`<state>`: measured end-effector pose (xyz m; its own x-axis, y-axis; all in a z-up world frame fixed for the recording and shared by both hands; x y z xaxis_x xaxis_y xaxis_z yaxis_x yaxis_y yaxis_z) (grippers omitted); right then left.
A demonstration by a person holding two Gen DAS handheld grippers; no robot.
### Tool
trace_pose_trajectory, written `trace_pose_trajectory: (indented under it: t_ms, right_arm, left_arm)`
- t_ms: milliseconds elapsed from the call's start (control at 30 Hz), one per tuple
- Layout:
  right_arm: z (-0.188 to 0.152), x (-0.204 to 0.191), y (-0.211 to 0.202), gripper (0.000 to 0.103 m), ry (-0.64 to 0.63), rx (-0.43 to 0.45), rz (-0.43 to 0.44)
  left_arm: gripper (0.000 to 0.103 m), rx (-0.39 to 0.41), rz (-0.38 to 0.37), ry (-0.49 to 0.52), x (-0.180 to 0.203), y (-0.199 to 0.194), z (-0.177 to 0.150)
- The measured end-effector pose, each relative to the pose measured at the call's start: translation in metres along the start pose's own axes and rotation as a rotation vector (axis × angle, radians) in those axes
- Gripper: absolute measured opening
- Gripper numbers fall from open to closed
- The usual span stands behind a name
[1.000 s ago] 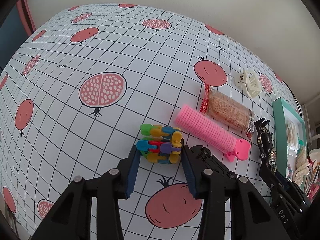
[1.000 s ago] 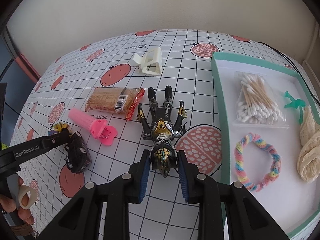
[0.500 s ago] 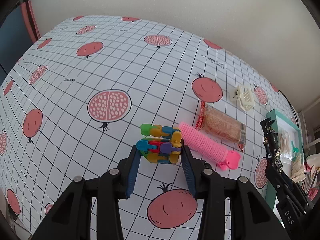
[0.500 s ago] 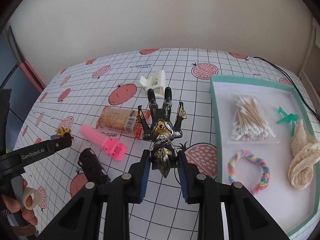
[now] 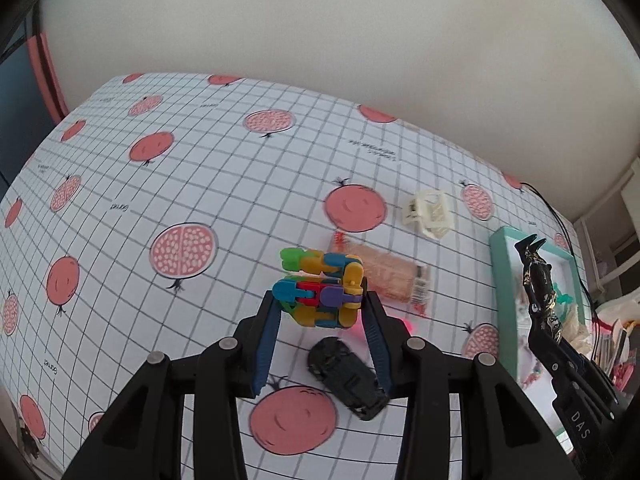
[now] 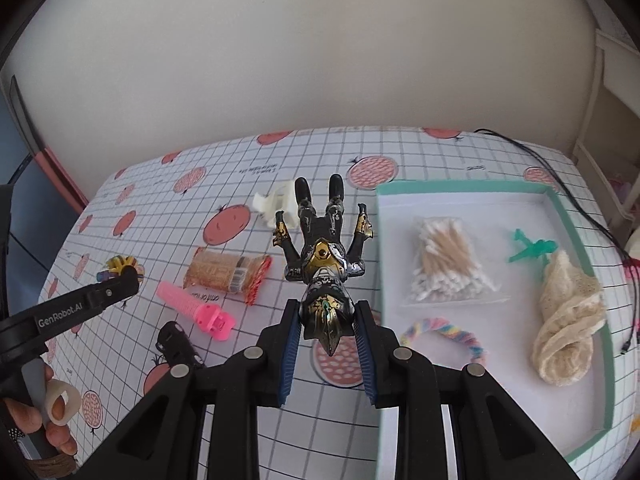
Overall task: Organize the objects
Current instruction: 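Carry the block toy with the left gripper while the right carries the robot figure into the tray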
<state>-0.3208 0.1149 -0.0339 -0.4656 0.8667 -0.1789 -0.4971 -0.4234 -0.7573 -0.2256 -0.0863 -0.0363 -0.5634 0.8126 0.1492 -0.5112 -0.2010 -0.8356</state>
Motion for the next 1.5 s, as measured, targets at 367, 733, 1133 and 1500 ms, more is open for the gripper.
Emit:
trace_pose_trajectory:
  t_ms: [367, 733, 1133, 1500]
  right_arm:
    - [0.016, 0.064, -0.032, 0.029, 0.077, 0.066, -0.067]
    - [0.027, 0.124, -0.059, 0.029, 0.135, 0.116, -0.133]
    - [0.024, 0.159, -0.074, 0.029, 0.174, 0.109, -0.156]
    - [-0.002, 0.163, -0.035, 0.029, 0.171, -0.026, -0.134]
  left_arm:
    - [0.043, 0.036, -0.068, 0.137, 0.078, -0.015, -0.001]
    - [0.043, 0.054, -0.151, 0.277, 0.158, -0.026, -0.016]
    - [0.043, 0.018, -0.226, 0.4, 0.226, -0.025, -0.044]
    - [0.043, -0.094, -0.218, 0.45, 0.241, 0.008, -0.078]
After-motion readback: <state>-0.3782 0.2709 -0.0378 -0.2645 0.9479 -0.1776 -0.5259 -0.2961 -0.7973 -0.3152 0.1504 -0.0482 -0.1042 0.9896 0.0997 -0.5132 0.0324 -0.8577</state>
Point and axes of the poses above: each gripper's, at about its wrist camera, not at the fingertips, and y roughly the way its jaws point, x to its right, z to its top, the point moved 5 cm from there along y, roughly the way its jaws point, and after that the axes turned 3 degrees about x, right-handed, at the moved point
